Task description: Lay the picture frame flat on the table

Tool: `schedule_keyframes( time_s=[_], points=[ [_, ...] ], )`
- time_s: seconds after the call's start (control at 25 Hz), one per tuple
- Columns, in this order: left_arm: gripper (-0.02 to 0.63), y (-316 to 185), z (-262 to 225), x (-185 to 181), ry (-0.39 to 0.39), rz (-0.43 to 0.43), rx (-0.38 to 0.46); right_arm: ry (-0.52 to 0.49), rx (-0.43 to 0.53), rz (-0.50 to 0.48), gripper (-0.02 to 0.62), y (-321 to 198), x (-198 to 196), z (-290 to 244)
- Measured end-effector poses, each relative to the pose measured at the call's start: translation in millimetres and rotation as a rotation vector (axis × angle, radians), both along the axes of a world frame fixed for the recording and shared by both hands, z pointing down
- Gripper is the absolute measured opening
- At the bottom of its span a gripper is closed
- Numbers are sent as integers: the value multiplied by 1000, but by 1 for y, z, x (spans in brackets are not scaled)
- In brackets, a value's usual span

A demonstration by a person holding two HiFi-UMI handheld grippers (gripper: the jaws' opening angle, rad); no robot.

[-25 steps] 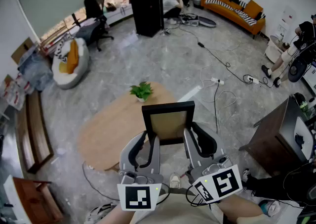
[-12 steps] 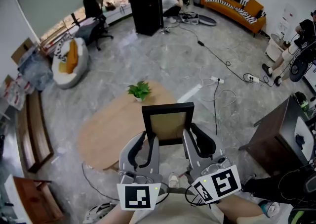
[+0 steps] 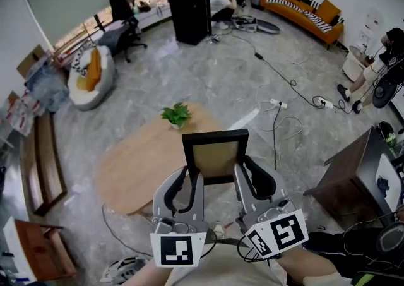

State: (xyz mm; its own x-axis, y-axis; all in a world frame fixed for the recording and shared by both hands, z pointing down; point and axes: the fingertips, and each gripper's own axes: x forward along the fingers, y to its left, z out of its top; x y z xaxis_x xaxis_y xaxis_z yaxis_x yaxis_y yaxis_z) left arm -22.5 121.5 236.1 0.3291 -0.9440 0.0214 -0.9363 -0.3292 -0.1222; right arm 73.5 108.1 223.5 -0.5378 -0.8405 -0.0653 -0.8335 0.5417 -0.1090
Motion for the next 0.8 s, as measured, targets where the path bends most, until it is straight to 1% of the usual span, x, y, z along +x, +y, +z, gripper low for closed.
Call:
schedule_keyframes(
  time_s=[0.4, 0.8],
  points=[
    [106, -26, 5, -5, -4, -9, 0, 2, -8, -6, 69, -26, -5, 6],
    [104, -74, 18, -15, 8, -11, -24, 10, -35, -6, 69, -74, -15, 18]
  ],
)
